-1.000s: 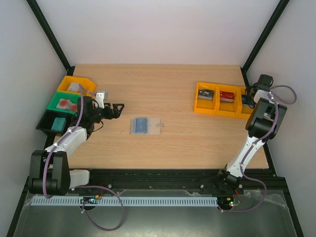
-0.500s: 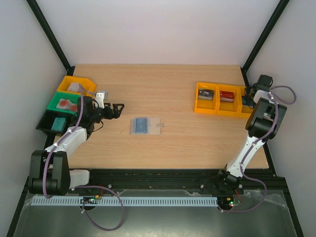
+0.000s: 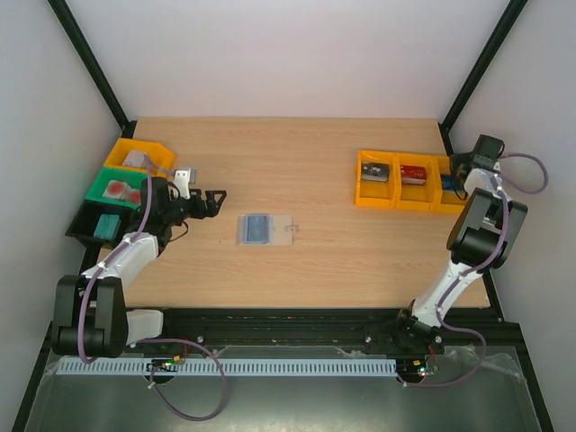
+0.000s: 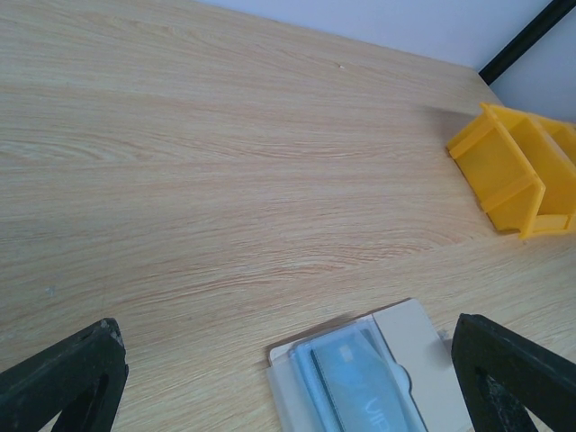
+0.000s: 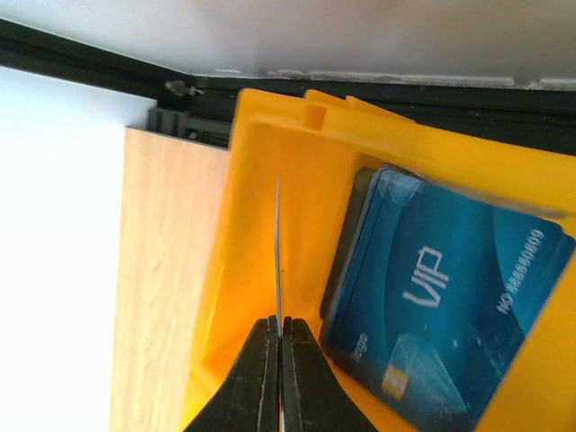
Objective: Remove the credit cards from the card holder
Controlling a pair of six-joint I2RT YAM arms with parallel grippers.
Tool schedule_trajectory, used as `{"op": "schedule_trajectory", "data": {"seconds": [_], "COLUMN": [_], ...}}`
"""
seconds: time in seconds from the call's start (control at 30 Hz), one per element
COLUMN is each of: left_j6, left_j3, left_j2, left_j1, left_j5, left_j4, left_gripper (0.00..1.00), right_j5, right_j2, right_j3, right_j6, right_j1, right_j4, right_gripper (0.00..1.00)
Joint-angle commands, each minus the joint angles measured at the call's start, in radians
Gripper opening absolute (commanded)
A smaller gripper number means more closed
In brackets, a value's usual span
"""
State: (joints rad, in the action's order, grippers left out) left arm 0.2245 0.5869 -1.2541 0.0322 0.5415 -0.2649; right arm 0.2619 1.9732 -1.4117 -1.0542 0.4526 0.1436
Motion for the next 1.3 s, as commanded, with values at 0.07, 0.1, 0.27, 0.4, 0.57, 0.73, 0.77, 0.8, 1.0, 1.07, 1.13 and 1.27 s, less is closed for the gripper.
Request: {"op": "schedule_trajectory", "data": {"seconds": [0.07, 0.1, 0.27, 0.4, 0.57, 0.73, 0.77, 0.8, 1.0, 1.07, 1.13, 1.27], "left_j6": [-0.002, -0.001, 0.001, -0.003, -0.005, -0.007, -0.007, -0.007, -0.010, -0.011, -0.011, -0.010], "left_j3": [-0.029, -0.032, -0.037, -0.036, -0.030, -0.022, -0.021, -0.020, -0.011, -0.011, -0.011, -0.012], "left_j2": [0.037, 0.039, 0.049, 0.057, 0.053, 0.045, 0.044, 0.043, 0.040, 0.039, 0.039, 0.041], "left_j1": [-0.006, -0.007, -0.007, -0.008, -0.008, -0.008, -0.008, -0.008, -0.008, -0.008, -0.008, -0.008], "left_j5": [0.009, 0.009, 0.012, 0.012, 0.013, 0.017, 0.018, 0.017, 0.018, 0.019, 0.020, 0.020], "left_j4": [-0.035, -0.037, -0.037, -0.023, -0.019, -0.016, -0.017, -0.016, -0.007, -0.007, -0.007, -0.007], "left_gripper": [0.99, 1.00, 0.99, 1.00, 0.99, 1.00, 0.99, 0.99, 1.00, 1.00, 0.99, 0.99], "right_j5": [-0.021, -0.012, 0.011, 0.025, 0.036, 0.068, 0.072, 0.075, 0.047, 0.049, 0.031, -0.044], "right_j2": [-0.149, -0.154, -0.159, -0.153, -0.136, -0.092, -0.084, -0.080, -0.087, -0.083, -0.092, -0.130], "right_j3": [0.127, 0.144, 0.208, 0.243, 0.267, 0.248, 0.243, 0.244, 0.289, 0.278, 0.273, 0.254], "right_j6": [0.030, 0.029, 0.024, 0.031, 0.047, 0.045, 0.046, 0.045, 0.056, 0.065, 0.075, 0.107], "right_j1": [0.015, 0.016, 0.021, 0.039, 0.046, 0.048, 0.049, 0.049, 0.049, 0.049, 0.049, 0.050], "right_j4": [-0.111, -0.122, -0.184, -0.223, -0.260, -0.291, -0.282, -0.280, -0.285, -0.260, -0.235, -0.160], "right_gripper": [0.02, 0.02, 0.02, 0.02, 0.02, 0.02, 0.02, 0.02, 0.02, 0.05, 0.12, 0.28]}}
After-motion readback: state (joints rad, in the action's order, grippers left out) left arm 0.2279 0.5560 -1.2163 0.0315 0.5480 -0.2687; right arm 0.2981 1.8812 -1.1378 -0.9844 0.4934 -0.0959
